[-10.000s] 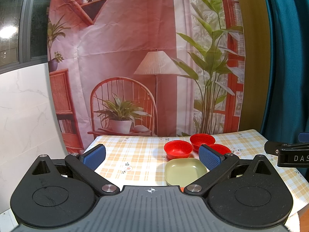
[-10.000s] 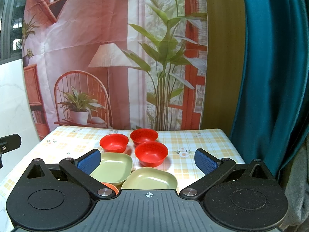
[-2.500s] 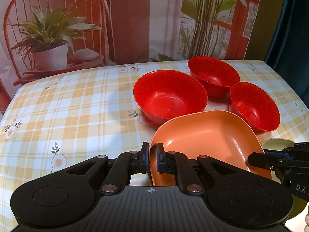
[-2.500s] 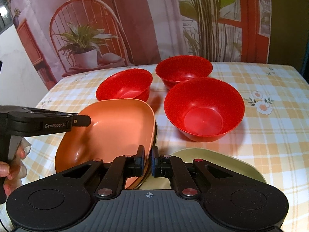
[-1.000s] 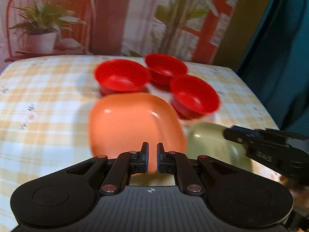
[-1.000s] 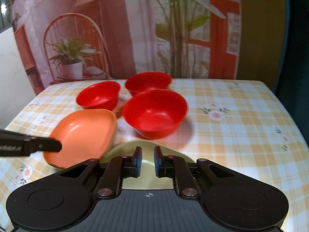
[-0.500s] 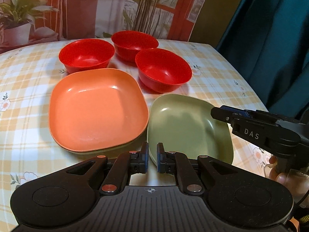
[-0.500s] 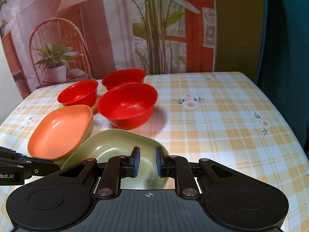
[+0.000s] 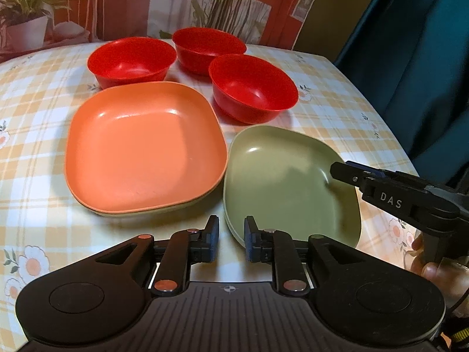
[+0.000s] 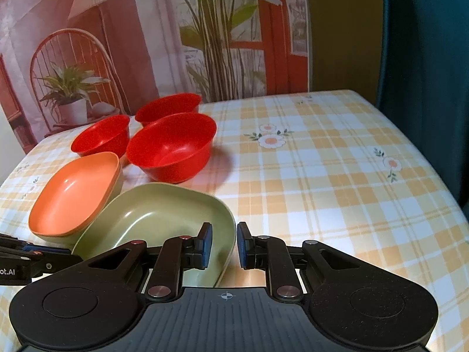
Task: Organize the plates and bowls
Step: 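Move the left gripper to the square green plate rim and close it, then lift the square green plate with the left gripper over the orange plate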
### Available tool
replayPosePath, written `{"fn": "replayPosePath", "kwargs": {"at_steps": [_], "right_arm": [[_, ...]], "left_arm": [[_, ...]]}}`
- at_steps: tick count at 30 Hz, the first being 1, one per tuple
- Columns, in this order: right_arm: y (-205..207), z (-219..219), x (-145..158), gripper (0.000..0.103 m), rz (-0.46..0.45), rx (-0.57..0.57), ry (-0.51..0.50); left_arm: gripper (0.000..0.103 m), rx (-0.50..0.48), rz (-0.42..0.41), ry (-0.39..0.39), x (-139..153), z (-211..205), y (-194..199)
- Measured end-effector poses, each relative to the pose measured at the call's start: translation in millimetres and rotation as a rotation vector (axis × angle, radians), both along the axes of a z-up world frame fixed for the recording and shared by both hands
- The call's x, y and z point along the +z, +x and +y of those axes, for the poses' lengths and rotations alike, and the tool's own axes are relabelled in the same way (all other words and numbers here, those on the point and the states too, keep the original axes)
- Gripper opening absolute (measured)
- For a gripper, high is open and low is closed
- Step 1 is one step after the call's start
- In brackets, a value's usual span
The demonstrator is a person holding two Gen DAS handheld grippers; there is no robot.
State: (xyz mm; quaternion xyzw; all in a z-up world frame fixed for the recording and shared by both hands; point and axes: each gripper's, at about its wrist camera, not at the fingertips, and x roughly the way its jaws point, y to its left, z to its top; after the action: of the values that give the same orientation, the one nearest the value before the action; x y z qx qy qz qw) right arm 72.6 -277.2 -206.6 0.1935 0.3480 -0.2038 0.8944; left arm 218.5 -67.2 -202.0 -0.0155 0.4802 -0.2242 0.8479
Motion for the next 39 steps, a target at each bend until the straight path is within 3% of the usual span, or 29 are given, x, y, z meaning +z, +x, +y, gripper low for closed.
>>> {"fn": "replayPosePath", "kwargs": {"at_steps": [12,21,39], "right_arm": [[-1,-5,-7,0.008,0.009,-0.006,0.041],[-2,-4,-7,0.008,0.013,-0.013,0.042],[-11,-12,23,0.007,-0.044,-0.036,-0.007]], "left_arm": [[0.018,-0.022,0.002,-0.016,-4,-3,-2],[0.018,-0.040,-0.011,-0.002,-3,-5,-3],[0.018,-0.097,-0.094,-0.054,17,-4,-12]]}}
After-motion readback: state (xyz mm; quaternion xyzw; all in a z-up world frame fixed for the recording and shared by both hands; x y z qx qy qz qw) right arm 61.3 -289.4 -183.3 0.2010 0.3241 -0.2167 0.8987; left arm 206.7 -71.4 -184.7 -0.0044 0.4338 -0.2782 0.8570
